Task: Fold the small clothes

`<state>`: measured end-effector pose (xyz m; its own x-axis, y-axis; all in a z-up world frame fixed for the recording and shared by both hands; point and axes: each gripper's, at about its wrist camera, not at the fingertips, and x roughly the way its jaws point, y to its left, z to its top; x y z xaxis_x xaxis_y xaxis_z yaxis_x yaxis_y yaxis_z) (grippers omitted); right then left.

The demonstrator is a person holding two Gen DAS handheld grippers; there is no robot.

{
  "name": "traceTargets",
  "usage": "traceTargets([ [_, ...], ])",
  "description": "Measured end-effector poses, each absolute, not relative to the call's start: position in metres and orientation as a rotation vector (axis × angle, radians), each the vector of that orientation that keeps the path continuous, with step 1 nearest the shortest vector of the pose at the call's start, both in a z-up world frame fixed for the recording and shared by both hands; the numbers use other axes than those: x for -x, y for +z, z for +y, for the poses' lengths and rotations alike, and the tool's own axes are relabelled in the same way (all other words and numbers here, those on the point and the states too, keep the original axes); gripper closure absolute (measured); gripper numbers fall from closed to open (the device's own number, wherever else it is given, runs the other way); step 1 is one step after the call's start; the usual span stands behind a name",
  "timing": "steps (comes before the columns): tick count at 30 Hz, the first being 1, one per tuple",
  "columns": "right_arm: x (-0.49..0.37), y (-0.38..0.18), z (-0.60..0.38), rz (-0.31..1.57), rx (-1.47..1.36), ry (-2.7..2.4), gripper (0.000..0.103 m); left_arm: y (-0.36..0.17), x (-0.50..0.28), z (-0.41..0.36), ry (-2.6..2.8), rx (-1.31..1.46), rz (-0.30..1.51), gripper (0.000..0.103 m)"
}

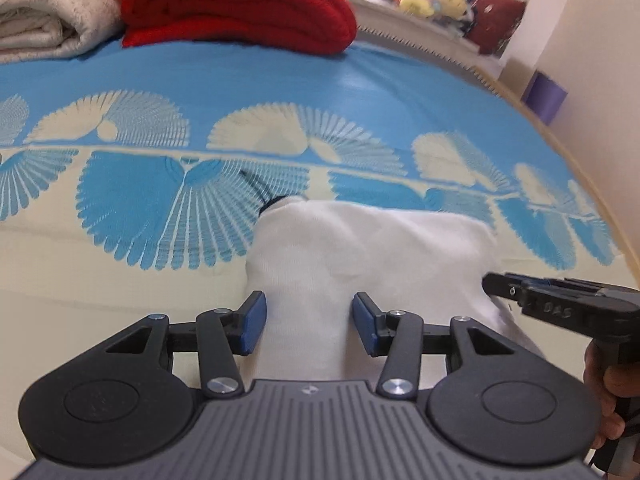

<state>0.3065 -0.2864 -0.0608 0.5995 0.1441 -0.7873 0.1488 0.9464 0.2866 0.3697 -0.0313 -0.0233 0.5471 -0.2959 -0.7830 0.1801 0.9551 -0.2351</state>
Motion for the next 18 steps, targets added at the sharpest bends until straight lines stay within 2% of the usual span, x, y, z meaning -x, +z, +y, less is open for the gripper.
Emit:
traceTargets([
  [2, -0.317, -0.079, -0.286, 1.011, -0.304, -0.049, 0.077, -0.03, -0.376, -0.033, -0.266, 0.127, 0.973, 0.046],
  [7, -0.323, -0.102, -0.3, 1.076, -0.413, -0.109, 0.077, -0.018, -0.372, -0.032, -0.274, 0.117, 0.964, 0.046],
  [14, -0.297, -0.047, -0.309, 0.933, -0.398, -0.039, 0.076, 0.007, -0.335, -0.035, -0.498, 0.024, 0.984, 0.046],
  [18, -0.269, -0.025, -0.297, 0.954, -0.413, 0.22, 0.074, 0.004, -0.312, -0.045, -0.58, -0.092, 1.001, 0.046],
])
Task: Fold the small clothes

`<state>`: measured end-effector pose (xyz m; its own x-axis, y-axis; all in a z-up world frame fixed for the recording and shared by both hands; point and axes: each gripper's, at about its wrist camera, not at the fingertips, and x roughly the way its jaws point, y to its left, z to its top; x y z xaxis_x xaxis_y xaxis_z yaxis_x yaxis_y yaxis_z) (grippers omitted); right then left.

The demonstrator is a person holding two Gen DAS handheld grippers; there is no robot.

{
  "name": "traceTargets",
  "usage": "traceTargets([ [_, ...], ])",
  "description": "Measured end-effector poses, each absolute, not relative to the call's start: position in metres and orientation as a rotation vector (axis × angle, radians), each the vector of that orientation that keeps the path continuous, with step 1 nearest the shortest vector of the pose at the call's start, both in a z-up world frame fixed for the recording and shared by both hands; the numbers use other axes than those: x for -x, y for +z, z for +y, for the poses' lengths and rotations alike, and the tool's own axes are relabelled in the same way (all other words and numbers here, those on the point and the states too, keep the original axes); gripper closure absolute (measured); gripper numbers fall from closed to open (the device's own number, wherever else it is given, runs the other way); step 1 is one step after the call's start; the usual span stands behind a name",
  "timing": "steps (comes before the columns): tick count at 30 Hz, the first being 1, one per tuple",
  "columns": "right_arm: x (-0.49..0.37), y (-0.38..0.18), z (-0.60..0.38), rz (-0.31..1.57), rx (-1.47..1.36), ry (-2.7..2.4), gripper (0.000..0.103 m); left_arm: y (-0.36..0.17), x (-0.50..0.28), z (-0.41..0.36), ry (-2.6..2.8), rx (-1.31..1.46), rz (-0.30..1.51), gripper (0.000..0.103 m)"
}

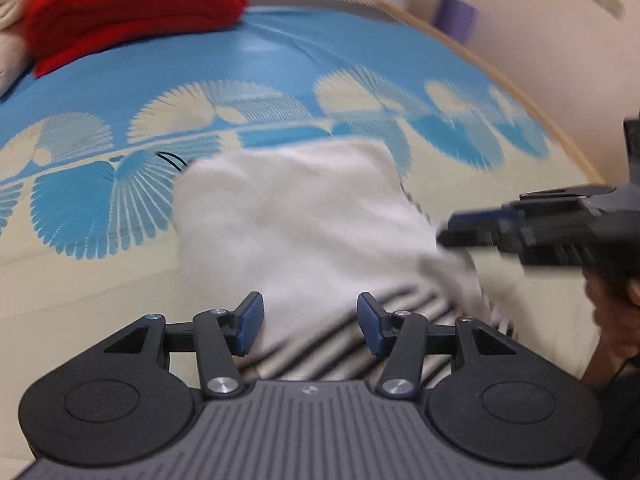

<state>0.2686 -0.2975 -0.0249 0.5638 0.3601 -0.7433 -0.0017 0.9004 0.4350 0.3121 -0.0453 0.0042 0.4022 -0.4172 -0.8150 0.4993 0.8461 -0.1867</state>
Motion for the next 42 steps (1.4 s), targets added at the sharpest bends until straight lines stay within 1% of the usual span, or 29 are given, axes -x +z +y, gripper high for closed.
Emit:
traceTargets([
  [2, -0.251, -0.023, -0.28, 0.995, -0.35, 0.351, 0.074, -0.001, -0.306, -0.047, -0.568, -0.137, 1.019, 0.046],
  [5, -0.233, -0.033, -0.262, 1.081, -0.258, 0.391, 0.074, -0.008, -0.302, -0.045, -0.567, -0.151, 1.062, 0.046],
  [7, -0.228, -0.049, -0.256, 1.171, -0.217, 0.375, 0.071, -0.02, -0.302, -0.044, -0.558, -0.172, 1.135, 0.045],
  [9, -0.224, -0.061, -0.253, 1.232, -0.165, 0.321, 0.056, -0.024, -0.303, -0.041, -0.543, -0.16, 1.159, 0.045],
  [12, -0.223, -0.052, -0.263, 1.217, -0.231, 0.283, 0.056, -0.013, -0.31, -0.026, -0.502, -0.054, 1.134, 0.043],
  [13, -0.223, -0.046, -0.266, 1.187, -0.255, 0.271, 0.056, -0.009, -0.313, -0.019, -0.475, -0.008, 1.112, 0.039],
  [14, -0.222, -0.041, -0.272, 1.152, -0.286, 0.254, 0.054, -0.007, -0.316, -0.012, -0.446, 0.036, 1.097, 0.032],
  [16, -0.226, -0.038, -0.286, 1.101, -0.377, 0.205, 0.045, -0.011, -0.327, 0.0, -0.374, 0.12, 1.099, 0.026],
  [17, -0.228, -0.04, -0.294, 1.089, -0.419, 0.179, 0.038, -0.014, -0.333, 0.003, -0.349, 0.152, 1.103, 0.024],
  [18, -0.23, -0.044, -0.3, 1.083, -0.461, 0.149, 0.034, -0.02, -0.34, 0.004, -0.328, 0.181, 1.114, 0.024],
  [20, -0.239, -0.06, -0.309, 1.099, -0.515, 0.11, 0.033, -0.038, -0.348, 0.01, -0.308, 0.241, 1.148, 0.022],
  [22, -0.248, -0.079, -0.312, 1.134, -0.564, 0.101, 0.033, -0.056, -0.356, 0.015, -0.296, 0.321, 1.19, 0.017],
  [27, -0.256, -0.113, -0.313, 1.19, -0.656, 0.128, 0.033, -0.073, -0.372, 0.016, -0.353, 0.474, 1.203, 0.017],
  [31, -0.259, -0.115, -0.306, 1.161, -0.629, 0.145, 0.032, -0.083, -0.381, 0.012, -0.372, 0.496, 1.205, 0.017],
  [32, -0.259, -0.115, -0.305, 1.154, -0.629, 0.15, 0.034, -0.085, -0.385, 0.012, -0.375, 0.496, 1.201, 0.019],
  [33, -0.26, -0.115, -0.304, 1.153, -0.632, 0.16, 0.043, -0.085, -0.387, 0.011, -0.378, 0.494, 1.194, 0.021],
  [34, -0.261, -0.114, -0.305, 1.148, -0.642, 0.177, 0.051, -0.085, -0.389, 0.01, -0.384, 0.488, 1.183, 0.028],
  [35, -0.263, -0.113, -0.305, 1.137, -0.652, 0.197, 0.065, -0.081, -0.387, 0.008, -0.394, 0.473, 1.172, 0.037],
  [36, -0.264, -0.11, -0.305, 1.121, -0.651, 0.205, 0.078, -0.077, -0.388, 0.006, -0.401, 0.453, 1.156, 0.042],
  [37, -0.266, -0.106, -0.305, 1.106, -0.649, 0.212, 0.081, -0.07, -0.39, 0.005, -0.409, 0.435, 1.131, 0.055],
  [38, -0.266, -0.104, -0.305, 1.091, -0.655, 0.216, 0.085, -0.063, -0.389, 0.006, -0.415, 0.43, 1.108, 0.059],
  [42, -0.274, -0.083, -0.317, 0.954, -0.713, 0.2, 0.088, -0.027, -0.392, 0.011, -0.408, 0.39, 0.953, 0.06],
])
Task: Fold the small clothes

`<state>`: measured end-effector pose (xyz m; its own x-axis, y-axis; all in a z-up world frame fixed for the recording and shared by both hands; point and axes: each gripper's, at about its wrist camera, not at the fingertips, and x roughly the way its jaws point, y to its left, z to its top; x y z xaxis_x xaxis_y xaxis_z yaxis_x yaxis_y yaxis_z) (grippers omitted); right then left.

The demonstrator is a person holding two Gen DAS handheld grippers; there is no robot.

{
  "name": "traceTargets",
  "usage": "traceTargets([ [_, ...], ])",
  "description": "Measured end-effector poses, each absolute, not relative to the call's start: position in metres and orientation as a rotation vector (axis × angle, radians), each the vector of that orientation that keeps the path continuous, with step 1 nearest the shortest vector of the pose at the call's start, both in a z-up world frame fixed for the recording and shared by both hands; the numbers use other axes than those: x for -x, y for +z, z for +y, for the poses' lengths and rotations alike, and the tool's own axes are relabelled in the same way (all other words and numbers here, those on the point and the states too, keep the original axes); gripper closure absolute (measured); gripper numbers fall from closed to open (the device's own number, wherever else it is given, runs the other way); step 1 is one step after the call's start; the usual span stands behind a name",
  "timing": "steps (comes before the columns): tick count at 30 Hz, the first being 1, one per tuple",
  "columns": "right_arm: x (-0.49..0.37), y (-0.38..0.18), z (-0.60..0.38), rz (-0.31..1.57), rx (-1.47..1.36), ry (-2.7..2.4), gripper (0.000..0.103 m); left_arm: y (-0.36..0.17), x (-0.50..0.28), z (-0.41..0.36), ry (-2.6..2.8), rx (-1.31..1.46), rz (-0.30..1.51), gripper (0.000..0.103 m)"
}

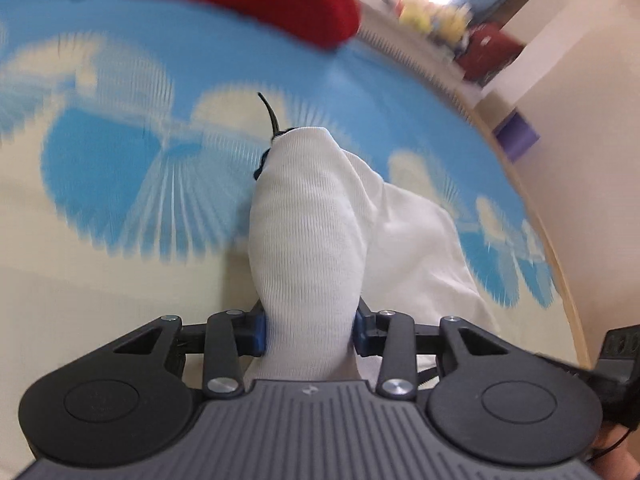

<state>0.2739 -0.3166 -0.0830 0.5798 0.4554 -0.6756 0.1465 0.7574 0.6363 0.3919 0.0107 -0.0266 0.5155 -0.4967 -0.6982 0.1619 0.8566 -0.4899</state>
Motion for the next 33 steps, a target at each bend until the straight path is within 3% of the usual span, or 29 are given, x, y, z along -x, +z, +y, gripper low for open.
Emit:
traceTargets([
  [3, -0.281, -0.064, -0.321, 0.822, -0.735, 0.195, 0.092, -0.008, -0.395, 0.019, -0.376, 0.4, 0.853, 0.053],
  [5, -0.286, -0.051, -0.317, 0.748, -0.702, 0.204, 0.092, -0.005, -0.399, 0.023, -0.292, 0.385, 0.805, 0.034],
  [6, -0.288, -0.049, -0.315, 0.73, -0.692, 0.202, 0.089, -0.005, -0.399, 0.024, -0.258, 0.365, 0.795, 0.031],
  [11, -0.305, -0.074, -0.305, 0.906, -0.59, 0.063, 0.085, -0.012, -0.398, 0.028, -0.249, 0.321, 0.879, 0.037],
  [15, -0.296, -0.059, -0.315, 0.842, -0.575, 0.016, 0.082, -0.018, -0.391, 0.014, -0.341, 0.206, 0.946, 0.037],
  [16, -0.293, -0.055, -0.315, 0.823, -0.589, 0.049, 0.08, -0.024, -0.389, 0.008, -0.347, 0.162, 0.985, 0.037],
  [18, -0.288, -0.052, -0.307, 0.828, -0.585, 0.152, 0.061, -0.042, -0.38, 0.0, -0.332, 0.055, 1.059, 0.034],
  [20, -0.292, -0.062, -0.293, 0.917, -0.566, 0.255, 0.051, -0.043, -0.371, -0.004, -0.329, 0.001, 1.045, 0.032],
  [22, -0.296, -0.079, -0.277, 1.046, -0.441, 0.225, 0.057, -0.034, -0.367, 0.002, -0.333, 0.039, 1.044, 0.034],
  [23, -0.297, -0.085, -0.275, 1.085, -0.388, 0.171, 0.069, -0.029, -0.365, 0.007, -0.341, 0.063, 1.035, 0.034],
  [25, -0.298, -0.093, -0.285, 1.111, -0.459, 0.135, 0.072, -0.025, -0.359, 0.009, -0.368, 0.056, 1.038, 0.034],
  [27, -0.298, -0.092, -0.293, 1.113, -0.499, 0.121, 0.101, -0.038, -0.358, 0.0, -0.375, -0.02, 1.096, 0.034],
  [33, -0.287, -0.093, -0.295, 1.143, -0.482, 0.092, 0.1, -0.032, -0.349, -0.007, -0.302, -0.042, 1.059, 0.032],
])
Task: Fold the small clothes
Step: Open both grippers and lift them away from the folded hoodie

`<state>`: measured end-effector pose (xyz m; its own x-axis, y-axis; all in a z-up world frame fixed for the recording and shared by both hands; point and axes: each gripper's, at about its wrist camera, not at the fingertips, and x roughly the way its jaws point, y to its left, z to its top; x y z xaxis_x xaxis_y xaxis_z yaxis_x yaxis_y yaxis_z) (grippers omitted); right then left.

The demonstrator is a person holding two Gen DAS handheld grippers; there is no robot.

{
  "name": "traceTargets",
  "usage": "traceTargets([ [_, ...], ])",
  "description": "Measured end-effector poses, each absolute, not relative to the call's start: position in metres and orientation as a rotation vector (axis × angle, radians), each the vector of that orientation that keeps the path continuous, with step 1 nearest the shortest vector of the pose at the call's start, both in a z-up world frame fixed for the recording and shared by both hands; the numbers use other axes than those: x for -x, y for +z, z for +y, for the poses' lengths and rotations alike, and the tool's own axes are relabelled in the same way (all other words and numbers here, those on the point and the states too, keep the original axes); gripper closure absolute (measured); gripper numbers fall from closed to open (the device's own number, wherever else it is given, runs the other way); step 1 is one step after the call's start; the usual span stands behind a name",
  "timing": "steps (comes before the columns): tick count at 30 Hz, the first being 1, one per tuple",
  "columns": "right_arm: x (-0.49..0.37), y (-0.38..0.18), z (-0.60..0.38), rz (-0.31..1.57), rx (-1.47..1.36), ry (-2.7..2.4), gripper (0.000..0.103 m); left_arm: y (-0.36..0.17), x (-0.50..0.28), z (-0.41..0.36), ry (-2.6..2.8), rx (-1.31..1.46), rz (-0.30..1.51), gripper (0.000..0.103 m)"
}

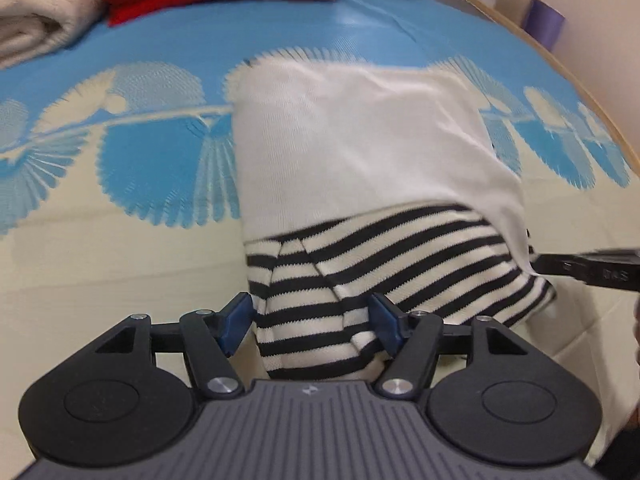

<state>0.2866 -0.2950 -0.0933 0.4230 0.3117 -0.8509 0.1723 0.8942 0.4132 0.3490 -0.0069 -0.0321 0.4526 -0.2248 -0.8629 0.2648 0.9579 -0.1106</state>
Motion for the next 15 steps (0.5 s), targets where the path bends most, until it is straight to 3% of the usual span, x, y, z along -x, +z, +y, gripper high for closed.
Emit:
traceTargets([
  [2, -0.282, -0.081, -0.296, 1.103, -0.475, 0.053, 0.093, -0.016, -0.336, -0.01, -0.259, -0.052, 1.016, 0.031],
  [4, -0.269, -0.057, -0.297, 1.031, -0.452, 0.039, 0.07, 0.003, -0.32, -0.012, -0.253, -0.059, 0.973, 0.025],
  [5, -0.261, -0.044, -0.297, 0.991, -0.435, 0.031, 0.053, 0.014, -0.311, -0.013, -0.244, -0.069, 0.946, 0.02],
  [6, -0.253, -0.03, -0.297, 0.952, -0.414, 0.018, 0.046, 0.026, -0.302, -0.014, -0.229, -0.08, 0.915, 0.018],
  [15, -0.141, 0.067, -0.292, 0.66, -0.381, -0.054, 0.033, 0.121, -0.182, -0.012, -0.169, -0.041, 0.69, 0.013],
])
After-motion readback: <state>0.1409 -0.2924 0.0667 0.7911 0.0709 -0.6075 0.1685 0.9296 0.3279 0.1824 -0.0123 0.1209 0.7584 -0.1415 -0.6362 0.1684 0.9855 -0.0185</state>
